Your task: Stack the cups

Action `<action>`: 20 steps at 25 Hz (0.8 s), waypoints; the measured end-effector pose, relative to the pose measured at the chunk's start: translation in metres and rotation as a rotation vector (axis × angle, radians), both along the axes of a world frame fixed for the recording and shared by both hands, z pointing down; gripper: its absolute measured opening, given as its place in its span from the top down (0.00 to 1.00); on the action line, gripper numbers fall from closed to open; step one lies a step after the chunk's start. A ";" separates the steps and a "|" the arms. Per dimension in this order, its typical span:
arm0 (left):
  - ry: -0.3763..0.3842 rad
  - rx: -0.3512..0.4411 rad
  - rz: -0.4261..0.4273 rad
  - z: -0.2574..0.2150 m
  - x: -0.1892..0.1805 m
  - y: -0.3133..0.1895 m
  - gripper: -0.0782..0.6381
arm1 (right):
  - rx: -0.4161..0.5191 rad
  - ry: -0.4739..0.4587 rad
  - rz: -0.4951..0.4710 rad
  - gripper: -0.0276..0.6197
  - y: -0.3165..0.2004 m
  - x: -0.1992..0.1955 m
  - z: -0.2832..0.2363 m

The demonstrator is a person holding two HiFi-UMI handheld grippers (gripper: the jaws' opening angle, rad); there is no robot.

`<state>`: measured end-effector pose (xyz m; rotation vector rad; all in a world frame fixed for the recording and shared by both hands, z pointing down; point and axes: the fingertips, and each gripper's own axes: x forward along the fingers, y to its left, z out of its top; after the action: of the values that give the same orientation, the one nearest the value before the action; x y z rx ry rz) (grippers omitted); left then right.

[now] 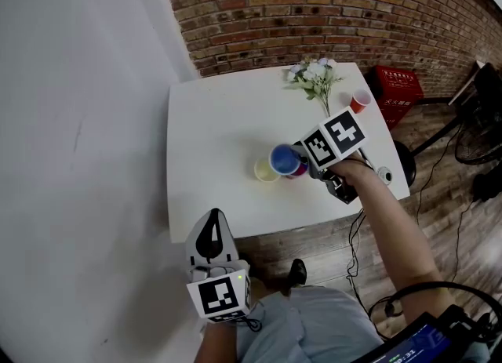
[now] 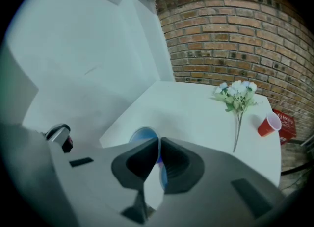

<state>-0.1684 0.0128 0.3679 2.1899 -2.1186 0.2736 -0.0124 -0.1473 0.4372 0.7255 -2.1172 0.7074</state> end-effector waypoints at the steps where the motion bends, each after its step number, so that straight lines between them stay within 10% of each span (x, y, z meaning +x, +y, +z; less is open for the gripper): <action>1: 0.000 0.000 -0.001 0.000 0.000 0.000 0.88 | -0.003 -0.006 0.003 0.92 0.000 0.000 -0.001; 20: -0.009 -0.006 -0.003 -0.002 0.004 -0.003 0.88 | -0.128 -0.144 0.044 0.92 0.005 -0.008 0.000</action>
<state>-0.1649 0.0094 0.3658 2.1868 -2.1226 0.2900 -0.0204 -0.1419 0.4371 0.6705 -2.1675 0.9347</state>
